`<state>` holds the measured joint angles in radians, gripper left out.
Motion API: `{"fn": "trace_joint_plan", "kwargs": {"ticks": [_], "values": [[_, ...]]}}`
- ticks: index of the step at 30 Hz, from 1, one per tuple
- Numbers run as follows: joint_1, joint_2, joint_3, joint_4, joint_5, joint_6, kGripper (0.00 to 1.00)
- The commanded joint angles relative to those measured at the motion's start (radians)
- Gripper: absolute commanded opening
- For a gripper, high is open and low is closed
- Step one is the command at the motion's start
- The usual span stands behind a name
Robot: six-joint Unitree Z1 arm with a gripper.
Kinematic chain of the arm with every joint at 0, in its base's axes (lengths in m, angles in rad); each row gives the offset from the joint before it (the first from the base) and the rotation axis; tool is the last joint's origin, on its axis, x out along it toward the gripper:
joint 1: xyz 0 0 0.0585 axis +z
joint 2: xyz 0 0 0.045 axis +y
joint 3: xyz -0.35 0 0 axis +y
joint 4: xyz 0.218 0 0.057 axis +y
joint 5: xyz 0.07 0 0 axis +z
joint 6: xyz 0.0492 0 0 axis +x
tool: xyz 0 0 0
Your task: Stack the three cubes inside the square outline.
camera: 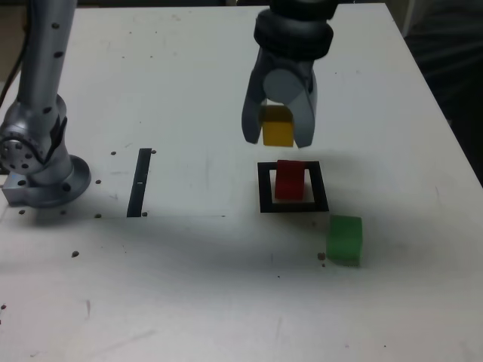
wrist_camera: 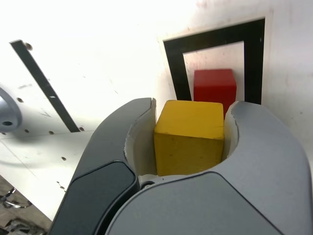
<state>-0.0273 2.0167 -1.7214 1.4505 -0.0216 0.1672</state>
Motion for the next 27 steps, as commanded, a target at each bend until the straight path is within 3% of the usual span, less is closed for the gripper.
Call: {"fn": "trace_joint_plan", "kwargs": {"ticks": [1, 13, 24, 27], "values": [[-0.007, 0.014, 0.001, -0.013, -0.009, -0.005, 0.25], [-0.013, 0.059, 0.017, -0.059, -0.041, -0.009, 0.25], [-0.013, 0.077, 0.028, -0.075, -0.047, -0.008, 0.25], [-0.013, 0.077, 0.032, -0.087, -0.048, -0.004, 0.34]]}}
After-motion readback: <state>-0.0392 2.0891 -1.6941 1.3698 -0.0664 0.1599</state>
